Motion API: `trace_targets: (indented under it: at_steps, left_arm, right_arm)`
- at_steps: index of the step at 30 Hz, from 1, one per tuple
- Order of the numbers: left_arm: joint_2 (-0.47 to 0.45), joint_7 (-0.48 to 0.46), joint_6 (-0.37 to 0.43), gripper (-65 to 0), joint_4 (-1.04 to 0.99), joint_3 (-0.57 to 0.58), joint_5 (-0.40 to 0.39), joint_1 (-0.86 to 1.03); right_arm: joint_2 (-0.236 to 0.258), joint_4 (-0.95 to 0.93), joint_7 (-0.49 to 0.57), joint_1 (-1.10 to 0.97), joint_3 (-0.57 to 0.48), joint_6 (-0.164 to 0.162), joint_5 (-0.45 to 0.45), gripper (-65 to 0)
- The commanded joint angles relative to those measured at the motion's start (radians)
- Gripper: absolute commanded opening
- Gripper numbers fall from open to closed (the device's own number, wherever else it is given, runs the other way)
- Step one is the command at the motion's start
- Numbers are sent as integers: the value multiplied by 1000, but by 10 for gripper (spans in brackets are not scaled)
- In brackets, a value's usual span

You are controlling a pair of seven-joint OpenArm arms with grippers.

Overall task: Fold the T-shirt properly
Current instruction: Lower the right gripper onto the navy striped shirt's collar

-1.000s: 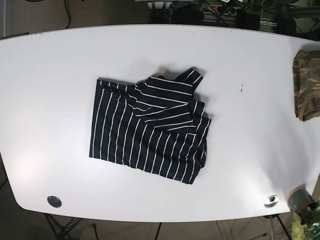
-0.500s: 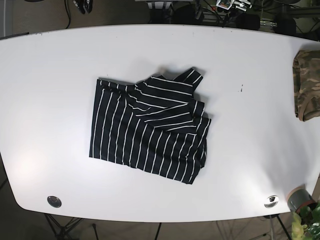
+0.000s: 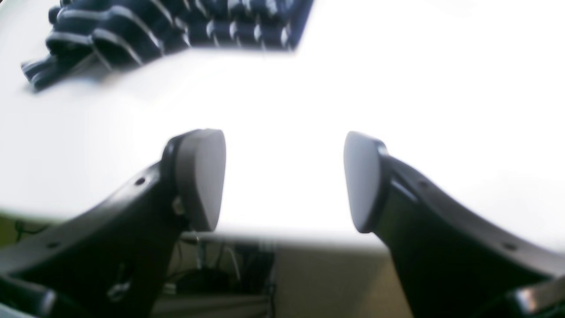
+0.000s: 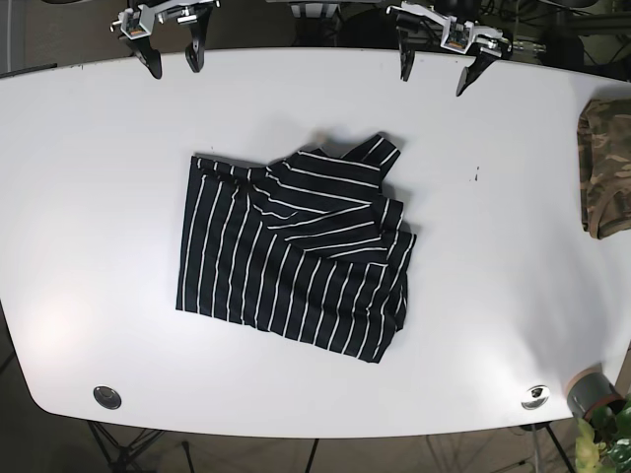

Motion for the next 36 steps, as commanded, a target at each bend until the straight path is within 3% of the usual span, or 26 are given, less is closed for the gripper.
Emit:
trace_targets:
  at_steps: [1, 15, 24, 36]
  left_arm:
    - [0, -31, 2, -165, 13, -11, -4, -7]
    - [0, -29, 2, -165, 8, -11, -4, -136]
    - [4, 156, 2, -165, 17, -11, -6, -259]
    - [37, 310, 2, -165, 14, -16, -6, -395]
  right_arm:
    - [7, 63, -37, 21, 4, 3, 7, -249]
    - [10, 279, -456, 228, -32, 12, 5, -241]
    - [19, 293, -694, 428, -147, 12, -1, -241]
    - [7, 261, -990, 765, -368, 5, -2, -241]
